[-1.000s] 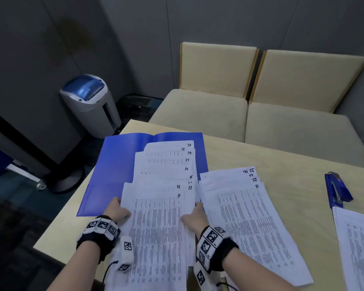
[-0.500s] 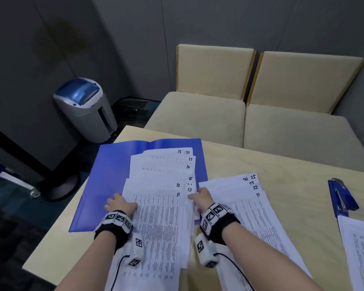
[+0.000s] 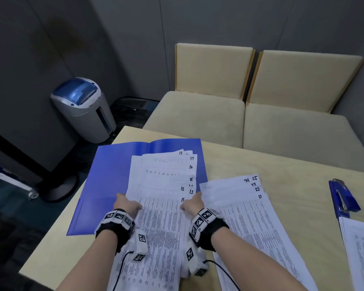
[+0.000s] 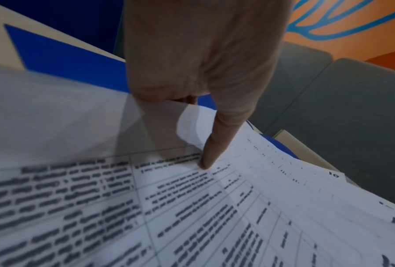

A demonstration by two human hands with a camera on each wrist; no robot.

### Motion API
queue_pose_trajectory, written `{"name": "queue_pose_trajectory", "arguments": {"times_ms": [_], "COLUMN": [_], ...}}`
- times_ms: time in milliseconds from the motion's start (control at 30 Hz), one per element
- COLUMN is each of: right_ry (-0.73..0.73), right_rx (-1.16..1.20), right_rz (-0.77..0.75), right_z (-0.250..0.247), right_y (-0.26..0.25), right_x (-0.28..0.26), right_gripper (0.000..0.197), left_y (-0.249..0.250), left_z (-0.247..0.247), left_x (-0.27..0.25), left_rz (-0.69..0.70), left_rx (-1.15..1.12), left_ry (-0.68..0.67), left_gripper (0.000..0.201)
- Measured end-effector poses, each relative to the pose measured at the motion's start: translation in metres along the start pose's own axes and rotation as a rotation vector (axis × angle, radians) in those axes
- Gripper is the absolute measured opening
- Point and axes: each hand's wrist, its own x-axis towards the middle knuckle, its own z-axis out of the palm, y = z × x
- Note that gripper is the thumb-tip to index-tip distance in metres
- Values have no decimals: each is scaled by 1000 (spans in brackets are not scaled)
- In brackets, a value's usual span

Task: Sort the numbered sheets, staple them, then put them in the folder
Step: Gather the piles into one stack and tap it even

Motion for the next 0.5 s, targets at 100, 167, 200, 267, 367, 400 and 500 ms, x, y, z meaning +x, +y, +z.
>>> {"name": "queue_pose_trajectory", "arguments": {"times_ms": [100,167,200,267,367,400,500], "right_ry": [-44,-85,-98,-104,-105,-103,-66], "right_rx": [16,52,72,114,206,249,352], "right_rz": [-104,-155,-166,-171,-154,-160,-231], "right_z": [2,1,0,-4,-13,-19,-56], "right_y": [4,3,4,7,9,7,-8], "right_x": [-6,-13,-17,-23,-32,-35,-52], "right_gripper": [51,44,41,42,46,48,48], "left_y": [-11,-13,-12,-12,2,11,59], "left_z": [0,-5,-8,-11,-18,-22,-33], "left_x": [12,7,-2,-14,-38,-47,-83], "left_rz": [5,40,51,96,235,290,496], "left_rx": [-75,-125,-143,-195,-188,-171,-157], "left_ry": [-74,-114,-128,-128,-96,-106,-104], "left_gripper": [87,57,40,27,14,13,19]}}
